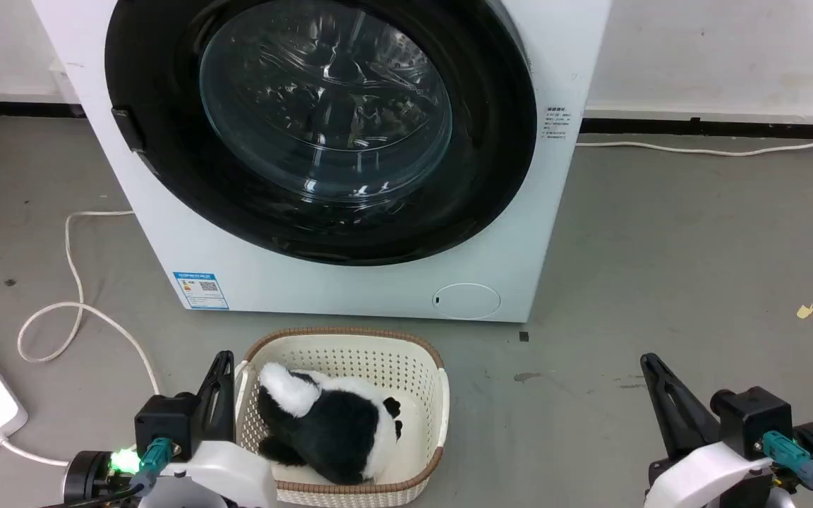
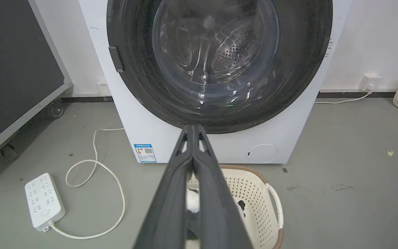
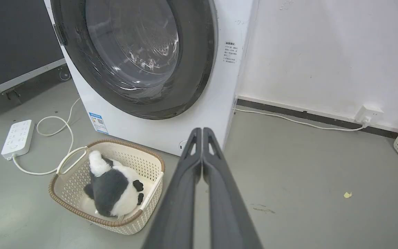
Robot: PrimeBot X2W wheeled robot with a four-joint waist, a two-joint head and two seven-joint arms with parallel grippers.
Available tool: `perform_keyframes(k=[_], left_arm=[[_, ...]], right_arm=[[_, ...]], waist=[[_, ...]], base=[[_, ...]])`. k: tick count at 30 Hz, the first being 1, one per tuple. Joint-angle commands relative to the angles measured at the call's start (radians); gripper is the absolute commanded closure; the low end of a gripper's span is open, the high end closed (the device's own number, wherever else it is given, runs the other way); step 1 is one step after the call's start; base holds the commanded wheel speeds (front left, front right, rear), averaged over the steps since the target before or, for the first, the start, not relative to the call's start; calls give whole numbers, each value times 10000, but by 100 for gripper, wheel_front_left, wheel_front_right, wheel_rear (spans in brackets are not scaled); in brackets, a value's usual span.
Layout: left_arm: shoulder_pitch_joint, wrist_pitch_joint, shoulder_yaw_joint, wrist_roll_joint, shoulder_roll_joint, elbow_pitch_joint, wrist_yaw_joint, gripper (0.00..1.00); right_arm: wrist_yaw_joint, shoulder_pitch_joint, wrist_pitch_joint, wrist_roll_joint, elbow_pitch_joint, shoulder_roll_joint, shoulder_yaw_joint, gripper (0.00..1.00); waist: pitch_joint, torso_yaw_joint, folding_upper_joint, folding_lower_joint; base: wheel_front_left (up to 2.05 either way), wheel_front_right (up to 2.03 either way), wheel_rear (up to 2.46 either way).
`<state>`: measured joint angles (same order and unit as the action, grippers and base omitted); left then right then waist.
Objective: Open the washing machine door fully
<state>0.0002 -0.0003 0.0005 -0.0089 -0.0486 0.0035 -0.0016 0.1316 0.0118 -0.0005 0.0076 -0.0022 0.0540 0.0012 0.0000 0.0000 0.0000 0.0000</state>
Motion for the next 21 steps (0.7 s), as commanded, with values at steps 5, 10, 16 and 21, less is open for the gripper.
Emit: perform_keyframes(k=[5,10,16,21], left_arm=[[-2,3,-5,89,-16,-35,16,100],[-2,3,-5,89,-16,-35,16,100],[-2,3,-5,89,-16,-35,16,100],[-2,3,-5,89,-16,-35,16,100]], right_arm=[[-9,-118,5,-76,22,-38,-12,100],[-9,-118,5,-76,22,-38,-12,100],[-9,-118,5,-76,22,-38,-12,100],[-9,-118,5,-76,22,-38,-12,100]], waist=[[0,0,0,0],[0,0,0,0],[0,0,0,0],[0,0,0,0]], base=[[0,0,0],[0,0,0],[0,0,0],[0,0,0]])
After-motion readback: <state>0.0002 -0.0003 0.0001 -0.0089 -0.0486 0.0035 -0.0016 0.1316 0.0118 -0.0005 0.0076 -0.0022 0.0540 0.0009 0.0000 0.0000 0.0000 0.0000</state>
